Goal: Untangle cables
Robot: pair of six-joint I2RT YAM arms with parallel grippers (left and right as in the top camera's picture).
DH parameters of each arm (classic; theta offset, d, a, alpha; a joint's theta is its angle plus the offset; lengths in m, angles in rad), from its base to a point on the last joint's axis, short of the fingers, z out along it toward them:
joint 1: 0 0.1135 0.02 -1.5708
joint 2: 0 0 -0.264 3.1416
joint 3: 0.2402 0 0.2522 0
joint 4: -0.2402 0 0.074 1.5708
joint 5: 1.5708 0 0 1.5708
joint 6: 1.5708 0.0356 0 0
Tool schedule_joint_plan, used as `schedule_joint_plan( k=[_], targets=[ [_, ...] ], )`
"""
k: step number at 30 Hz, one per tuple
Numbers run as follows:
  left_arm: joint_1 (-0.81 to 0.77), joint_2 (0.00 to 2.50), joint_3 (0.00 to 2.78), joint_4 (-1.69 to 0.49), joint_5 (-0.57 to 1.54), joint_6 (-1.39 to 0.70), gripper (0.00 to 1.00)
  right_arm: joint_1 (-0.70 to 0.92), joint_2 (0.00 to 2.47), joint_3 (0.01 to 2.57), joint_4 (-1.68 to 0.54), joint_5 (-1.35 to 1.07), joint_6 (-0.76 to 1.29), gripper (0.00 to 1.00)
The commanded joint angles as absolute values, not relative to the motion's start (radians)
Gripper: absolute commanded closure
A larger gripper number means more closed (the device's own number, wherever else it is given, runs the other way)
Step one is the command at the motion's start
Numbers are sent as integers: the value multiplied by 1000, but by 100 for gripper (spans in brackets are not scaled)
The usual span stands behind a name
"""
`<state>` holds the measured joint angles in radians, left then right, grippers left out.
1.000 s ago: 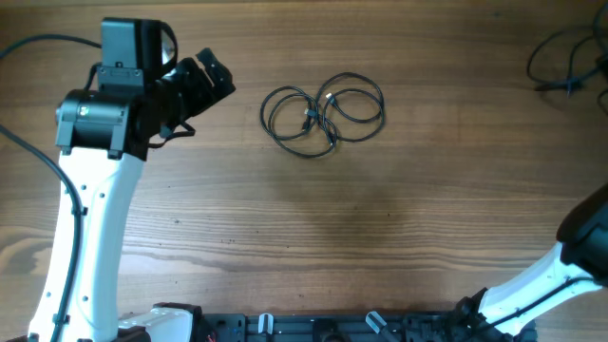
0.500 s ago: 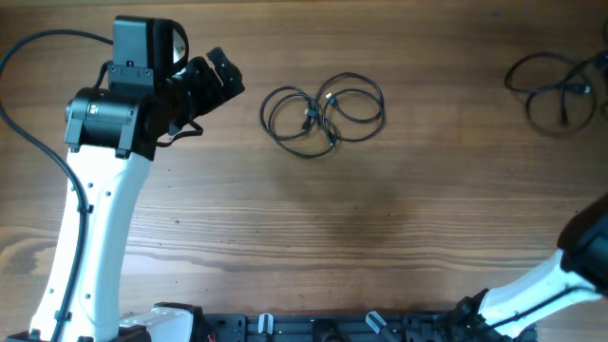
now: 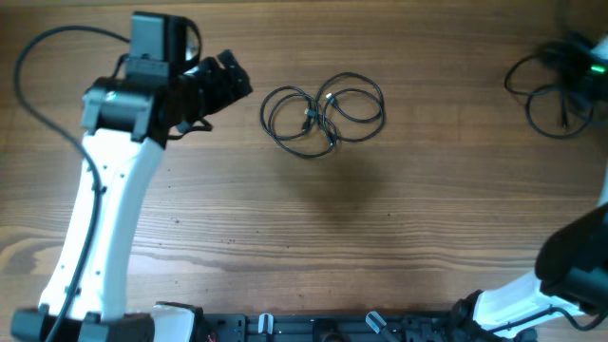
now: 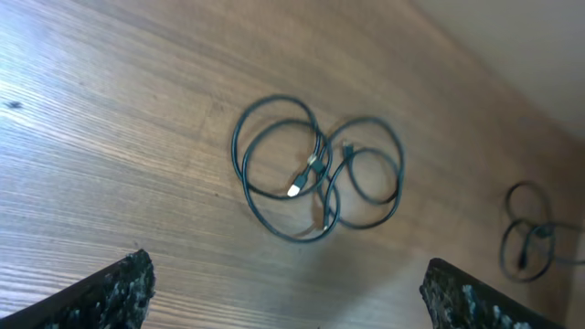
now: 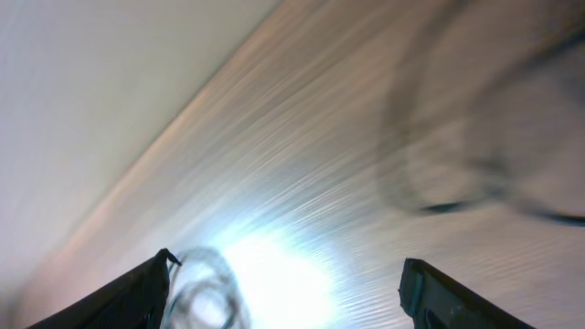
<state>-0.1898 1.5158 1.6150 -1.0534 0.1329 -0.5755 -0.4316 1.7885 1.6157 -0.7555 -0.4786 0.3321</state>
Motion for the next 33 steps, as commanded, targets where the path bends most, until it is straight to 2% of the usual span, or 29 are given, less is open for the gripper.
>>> schedule_joint_plan(
  k=[1,4,9,20,33],
  targets=[
    [-229,1567,1622,-1044,149,-494,6,-263,1787,1619,-780,-562,231,18],
    [-237,1599,1622,-1039,181,-421,9,-108,1790,1619,-780,-543,210,18],
    [-237,1650,1622,-1038,228,-317,10,17,1793,1619,-778,-482,213,18],
    [-237,1702,1622,-987,228,-322,5,23,1793,1619,-840,-464,211,18],
    [-238,1702,1621,-986,228,-326,4,23,1793,1619,-866,-418,210,17]
  ],
)
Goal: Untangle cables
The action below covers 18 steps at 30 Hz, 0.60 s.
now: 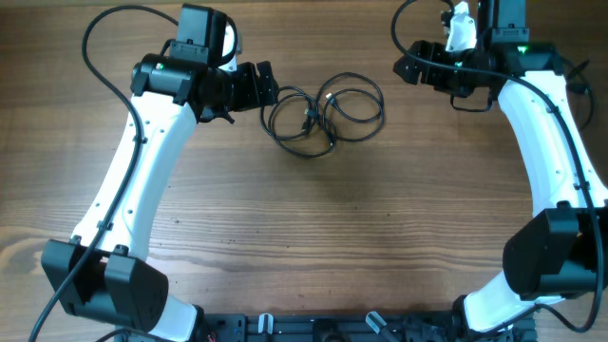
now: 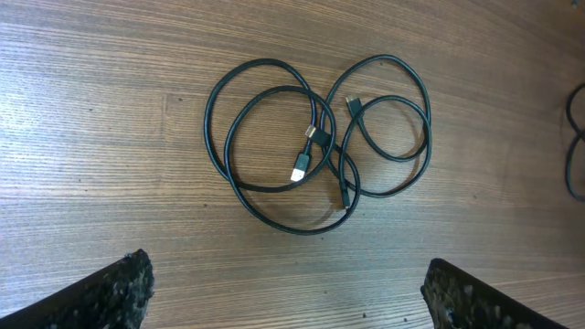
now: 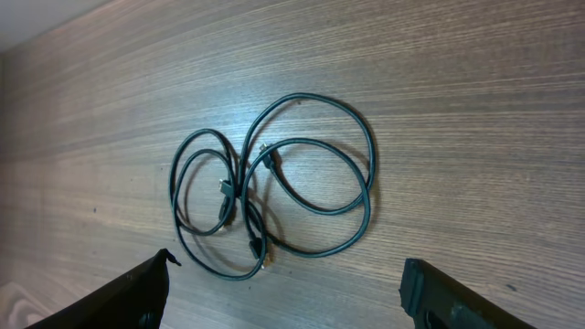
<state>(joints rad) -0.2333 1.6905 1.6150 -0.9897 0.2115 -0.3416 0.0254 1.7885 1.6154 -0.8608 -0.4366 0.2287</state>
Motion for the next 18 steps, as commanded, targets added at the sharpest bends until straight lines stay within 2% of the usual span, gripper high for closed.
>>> schedule_joint_plan(
  k=[1,18],
  targets=[
    [-238,1702,1621,-986,228,-331,3,23,1793,1619,-869,-418,209,18],
    [-238,1702,1621,-982,224,-402,3,23,1793,1619,-892,-400,209,17]
  ],
)
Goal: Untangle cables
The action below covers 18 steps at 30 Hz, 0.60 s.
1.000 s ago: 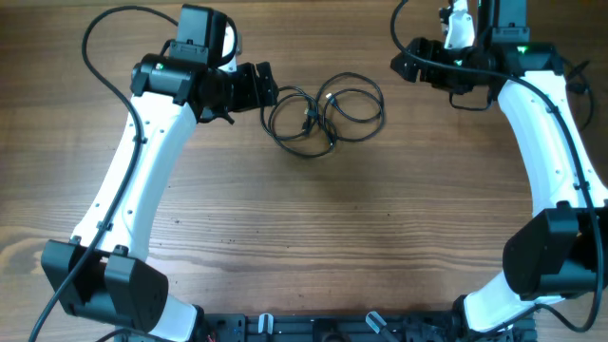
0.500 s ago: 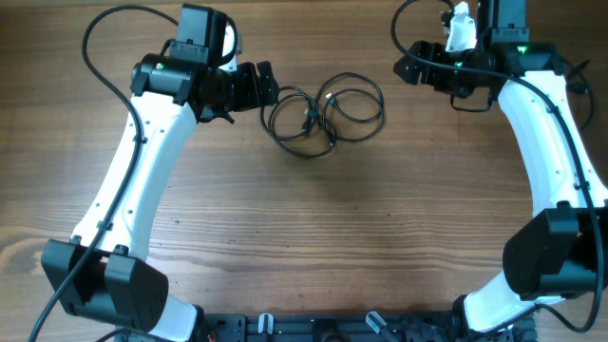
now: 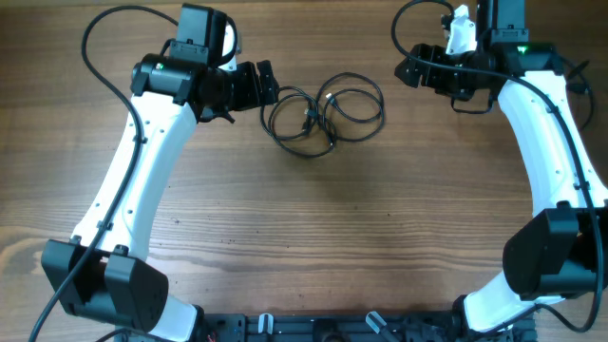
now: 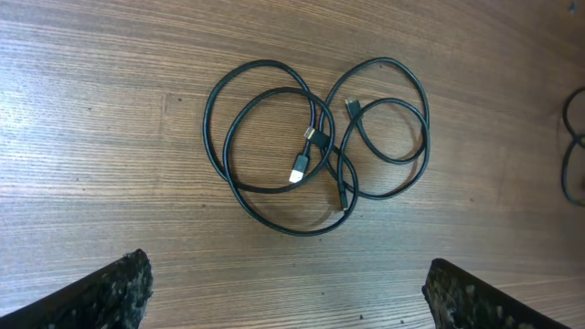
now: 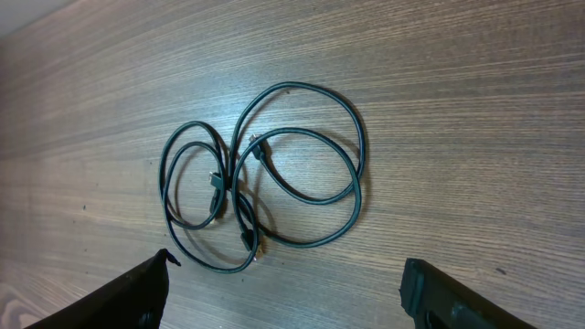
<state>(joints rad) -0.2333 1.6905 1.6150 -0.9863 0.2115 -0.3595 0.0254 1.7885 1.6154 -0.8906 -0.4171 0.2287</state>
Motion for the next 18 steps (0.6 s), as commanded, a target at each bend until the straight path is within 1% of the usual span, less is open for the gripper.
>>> schedule_joint_plan(
  k=[1,18],
  targets=[
    [-238,1702,1621,-982,224,-402,3,23,1793,1619,-894,-398,209,17],
    [-239,1725,1620,-958,209,-464,3,23,1793,1619,-898,-399,209,16]
  ],
)
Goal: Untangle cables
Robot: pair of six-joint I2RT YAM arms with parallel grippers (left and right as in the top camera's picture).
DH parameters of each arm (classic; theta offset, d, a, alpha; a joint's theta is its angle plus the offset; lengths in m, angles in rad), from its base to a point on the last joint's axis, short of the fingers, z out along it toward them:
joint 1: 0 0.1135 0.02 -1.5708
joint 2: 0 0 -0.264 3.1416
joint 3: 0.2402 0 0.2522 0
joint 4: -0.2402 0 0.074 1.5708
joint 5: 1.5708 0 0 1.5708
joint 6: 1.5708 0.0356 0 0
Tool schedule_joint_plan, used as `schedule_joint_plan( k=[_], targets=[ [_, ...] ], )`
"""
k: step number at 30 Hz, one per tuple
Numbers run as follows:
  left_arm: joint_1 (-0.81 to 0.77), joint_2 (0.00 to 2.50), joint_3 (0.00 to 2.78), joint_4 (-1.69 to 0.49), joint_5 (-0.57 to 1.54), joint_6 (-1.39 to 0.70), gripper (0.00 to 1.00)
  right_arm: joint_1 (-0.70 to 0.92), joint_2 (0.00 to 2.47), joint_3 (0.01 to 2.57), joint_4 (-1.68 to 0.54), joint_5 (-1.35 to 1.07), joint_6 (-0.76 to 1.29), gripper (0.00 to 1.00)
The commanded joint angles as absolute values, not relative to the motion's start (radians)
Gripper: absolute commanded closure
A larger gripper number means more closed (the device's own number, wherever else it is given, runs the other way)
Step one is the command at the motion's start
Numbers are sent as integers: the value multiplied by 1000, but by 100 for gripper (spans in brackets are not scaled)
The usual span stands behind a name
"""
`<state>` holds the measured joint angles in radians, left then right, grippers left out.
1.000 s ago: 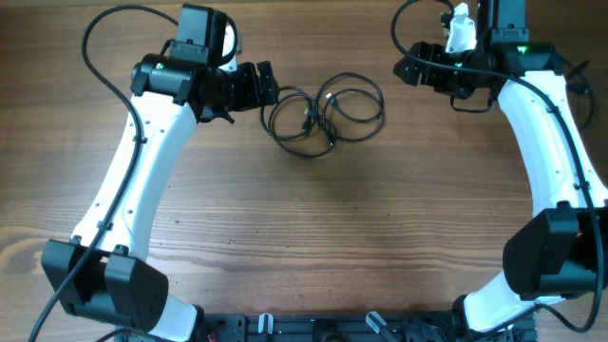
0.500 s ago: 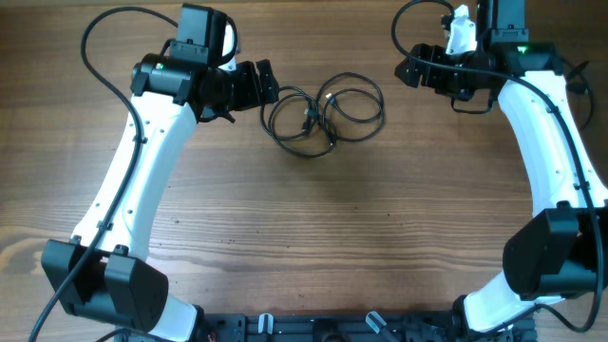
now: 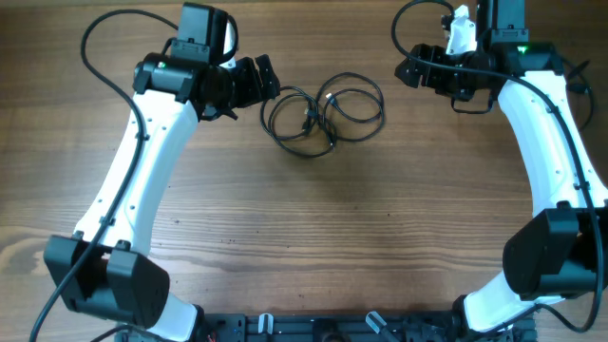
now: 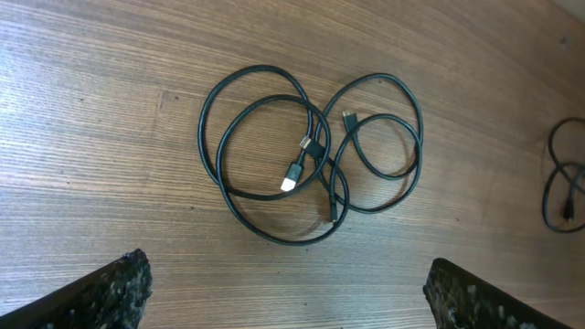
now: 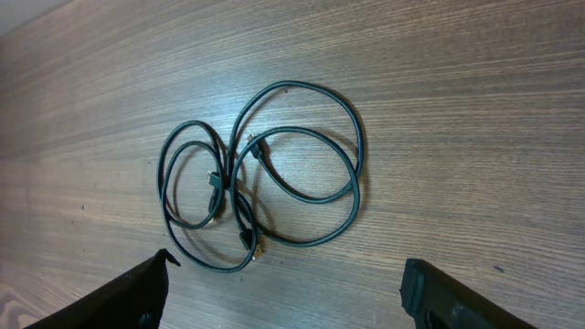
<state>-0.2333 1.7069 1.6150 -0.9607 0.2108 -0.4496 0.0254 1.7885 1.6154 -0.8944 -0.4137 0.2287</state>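
Note:
Black cables (image 3: 323, 114) lie in overlapping loops on the wooden table, near its far edge at the middle; they also show as cables (image 4: 311, 155) and cables (image 5: 260, 183) in the wrist views. A silver plug tip (image 4: 288, 182) rests inside the loops. My left gripper (image 3: 261, 81) hovers just left of the tangle, open, with nothing between its fingertips (image 4: 110, 292). My right gripper (image 3: 410, 68) hovers to the right of the tangle, open and empty, its fingertips (image 5: 457, 292) wide apart.
The wooden table (image 3: 313, 218) stretches toward the near edge. A second black cable loop (image 4: 562, 174) shows at the right edge of the left wrist view. The arms' own black leads arc at the far corners.
The left gripper has shifted slightly, so the tangle sits a little higher and tilted in its view. The right arm and the cables have not moved.
At first the left arm stood at the far left and the right arm was off at the right edge, its view blurred. Then both grippers hung open on either side of the tangle. They have stayed there, and the cables lie untouched.

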Motion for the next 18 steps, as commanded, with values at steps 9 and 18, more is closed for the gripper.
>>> schedule_joint_plan(
  k=[9,18],
  targets=[
    [-238,1765,1620,-934,209,-533,4,23,1793,1619,-906,-398,197,16],
    [-233,1814,1620,-886,182,-566,7,23,1793,1619,-921,-398,208,16]
  ],
)
